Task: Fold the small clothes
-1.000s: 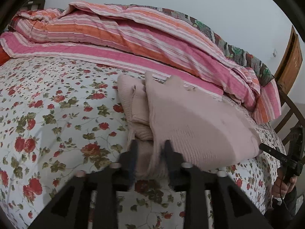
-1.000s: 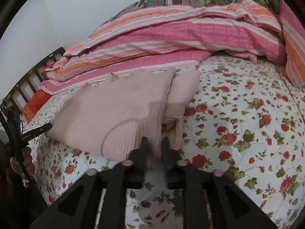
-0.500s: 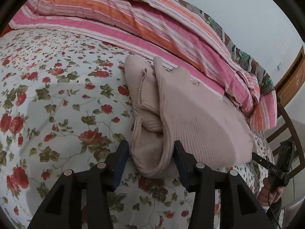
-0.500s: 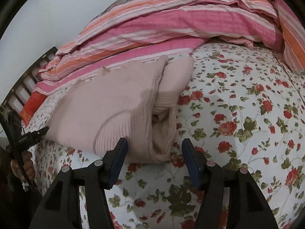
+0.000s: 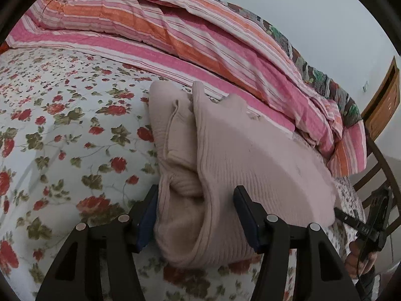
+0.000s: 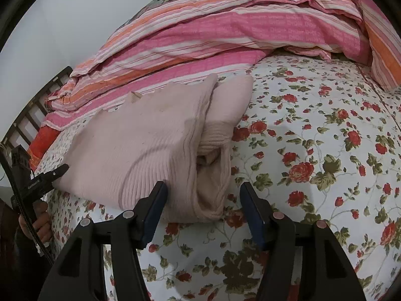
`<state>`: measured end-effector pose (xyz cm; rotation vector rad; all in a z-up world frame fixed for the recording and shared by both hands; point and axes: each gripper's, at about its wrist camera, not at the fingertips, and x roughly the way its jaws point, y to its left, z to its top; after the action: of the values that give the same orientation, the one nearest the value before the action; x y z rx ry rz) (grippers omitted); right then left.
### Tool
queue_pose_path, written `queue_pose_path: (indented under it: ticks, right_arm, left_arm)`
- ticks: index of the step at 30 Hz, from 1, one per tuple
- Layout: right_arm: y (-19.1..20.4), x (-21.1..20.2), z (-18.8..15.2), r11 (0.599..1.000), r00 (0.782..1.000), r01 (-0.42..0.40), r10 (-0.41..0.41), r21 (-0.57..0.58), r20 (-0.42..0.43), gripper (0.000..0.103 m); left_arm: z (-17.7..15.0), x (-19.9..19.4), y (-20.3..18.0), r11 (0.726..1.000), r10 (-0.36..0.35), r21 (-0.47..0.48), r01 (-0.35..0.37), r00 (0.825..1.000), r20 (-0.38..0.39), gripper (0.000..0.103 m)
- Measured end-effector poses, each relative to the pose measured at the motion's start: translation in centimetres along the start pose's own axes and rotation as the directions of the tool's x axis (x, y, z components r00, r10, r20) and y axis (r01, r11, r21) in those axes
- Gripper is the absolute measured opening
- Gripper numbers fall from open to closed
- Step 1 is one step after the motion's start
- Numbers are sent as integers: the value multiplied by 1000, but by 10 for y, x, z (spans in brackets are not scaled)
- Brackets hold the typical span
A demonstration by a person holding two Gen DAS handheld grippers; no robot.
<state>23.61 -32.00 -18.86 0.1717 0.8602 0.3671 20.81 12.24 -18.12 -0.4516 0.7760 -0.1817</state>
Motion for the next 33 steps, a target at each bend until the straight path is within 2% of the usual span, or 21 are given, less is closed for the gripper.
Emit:
queue_pose_path:
  ticks: [5,11,20,26,33]
  right_arm:
    - [0,3,2,1000,1000,-2,2,0,9,61]
    - [-1,6,4,1000,1000,0,0,2,11,61]
    - [-1,7,8,1000,1000,-3,2,14,12,61]
    - [0,8,7,1000,1000,7,-7,-9,6,62]
    - [1,7,2,1000,1000,6,-6,-25,-5,62]
  left_arm:
    - [5,4,1,999,-36,-30,36,999,-1,56]
    - [0,0,0,999,-54,-3,54,998,-28,54]
    - [-16,-12,-7,991,-124,44,129,987,-99,54]
    - [-12,-7,-8,992,-123,20,125,990,-71,54]
    - [-6,4,-15,996,-86,11,86,995,-40,54]
